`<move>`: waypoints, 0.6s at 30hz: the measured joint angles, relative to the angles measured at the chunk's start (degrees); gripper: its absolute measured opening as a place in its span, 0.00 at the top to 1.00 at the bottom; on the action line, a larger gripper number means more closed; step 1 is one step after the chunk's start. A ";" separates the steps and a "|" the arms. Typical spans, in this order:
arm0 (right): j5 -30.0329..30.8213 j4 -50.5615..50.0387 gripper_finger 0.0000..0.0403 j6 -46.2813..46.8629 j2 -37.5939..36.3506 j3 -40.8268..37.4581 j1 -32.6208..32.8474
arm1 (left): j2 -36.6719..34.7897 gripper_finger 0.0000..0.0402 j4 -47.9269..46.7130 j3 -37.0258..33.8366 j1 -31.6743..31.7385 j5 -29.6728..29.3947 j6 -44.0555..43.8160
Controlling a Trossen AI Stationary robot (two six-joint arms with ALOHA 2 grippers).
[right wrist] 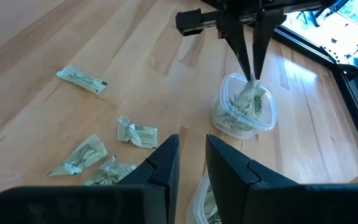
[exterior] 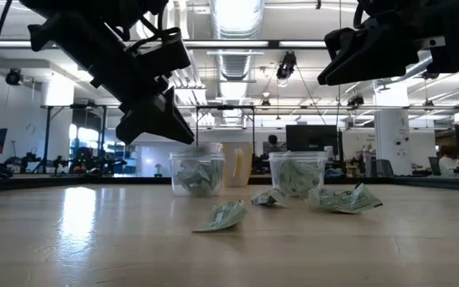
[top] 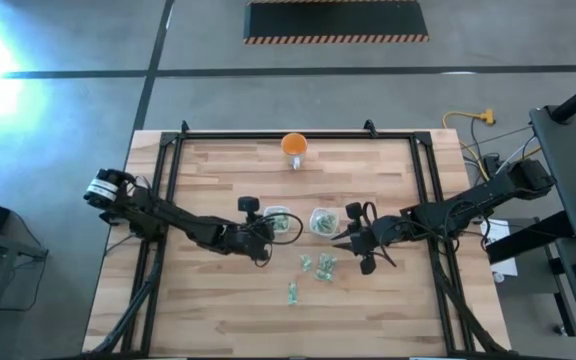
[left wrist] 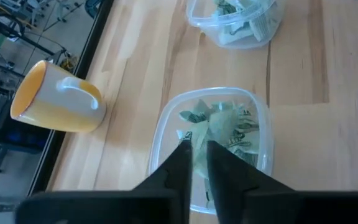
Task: Pick and place Stevia / Truvia into bins
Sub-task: Put the green stevia packet into the left transparent container, then put the green stevia packet into the right transparent container
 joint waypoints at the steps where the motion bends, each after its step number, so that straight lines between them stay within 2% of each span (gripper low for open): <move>1: 0.00 0.00 0.83 0.00 0.00 0.00 0.00 | 0.01 0.90 -0.01 -0.04 0.00 -0.02 0.00; 6: -0.09 0.02 0.83 0.05 0.00 0.01 0.00 | -0.11 0.77 0.01 -0.04 0.00 -0.10 -0.02; 9: -4.25 0.02 0.83 0.74 0.05 0.02 -0.02 | -0.64 0.71 0.02 0.00 -0.05 -0.17 -0.04; 13: -12.73 0.31 0.83 1.21 1.54 -0.03 0.05 | -1.59 0.68 0.04 0.31 -1.02 0.11 -0.09; 18: -13.28 3.62 0.83 3.42 8.13 -0.96 1.17 | -2.26 0.68 -0.09 0.22 -2.55 0.31 -0.07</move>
